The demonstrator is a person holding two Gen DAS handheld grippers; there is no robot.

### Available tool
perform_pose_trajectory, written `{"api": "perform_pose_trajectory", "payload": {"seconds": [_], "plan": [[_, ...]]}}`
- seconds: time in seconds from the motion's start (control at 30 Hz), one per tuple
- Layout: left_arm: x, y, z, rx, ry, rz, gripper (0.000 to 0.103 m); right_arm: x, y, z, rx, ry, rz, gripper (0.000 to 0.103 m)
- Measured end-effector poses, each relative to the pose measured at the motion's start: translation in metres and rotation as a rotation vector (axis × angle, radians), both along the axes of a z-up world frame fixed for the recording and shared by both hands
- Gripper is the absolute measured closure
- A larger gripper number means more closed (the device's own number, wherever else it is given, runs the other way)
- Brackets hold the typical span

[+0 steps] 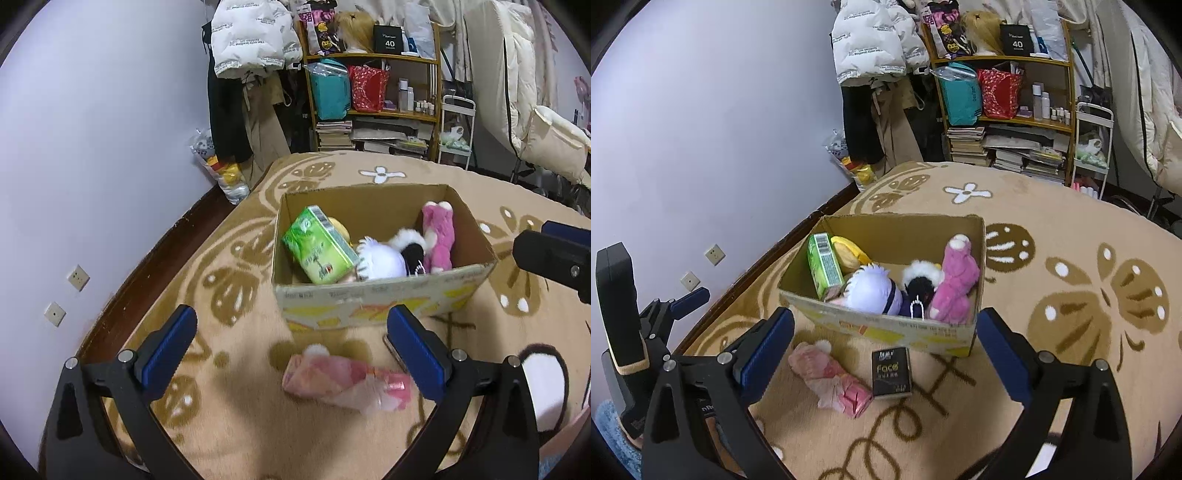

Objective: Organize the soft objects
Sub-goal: 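Withdraw both tools toward the pink wrapped item and black Face tissue pack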

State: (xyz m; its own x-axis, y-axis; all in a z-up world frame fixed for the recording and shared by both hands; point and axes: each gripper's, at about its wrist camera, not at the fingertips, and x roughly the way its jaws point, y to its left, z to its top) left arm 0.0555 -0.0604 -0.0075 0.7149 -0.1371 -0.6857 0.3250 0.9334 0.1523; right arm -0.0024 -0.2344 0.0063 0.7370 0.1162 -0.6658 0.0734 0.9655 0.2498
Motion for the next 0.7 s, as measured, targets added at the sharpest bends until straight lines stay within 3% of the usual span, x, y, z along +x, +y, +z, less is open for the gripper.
{"api": "perform_pose_trajectory", "payload": {"seconds": [0.3, 0.7], "plan": [[-0.021, 0.021, -0.005, -0.031, 0.043, 0.032, 0.001, -0.02, 0.003, -0.011, 0.031, 0.008, -0.025, 0.0], [-0.012, 0.017, -0.041, -0.035, 0.176, 0.032, 0.001, -0.01, 0.006, -0.044, 0.049, 0.056, -0.016, 0.0]]}}
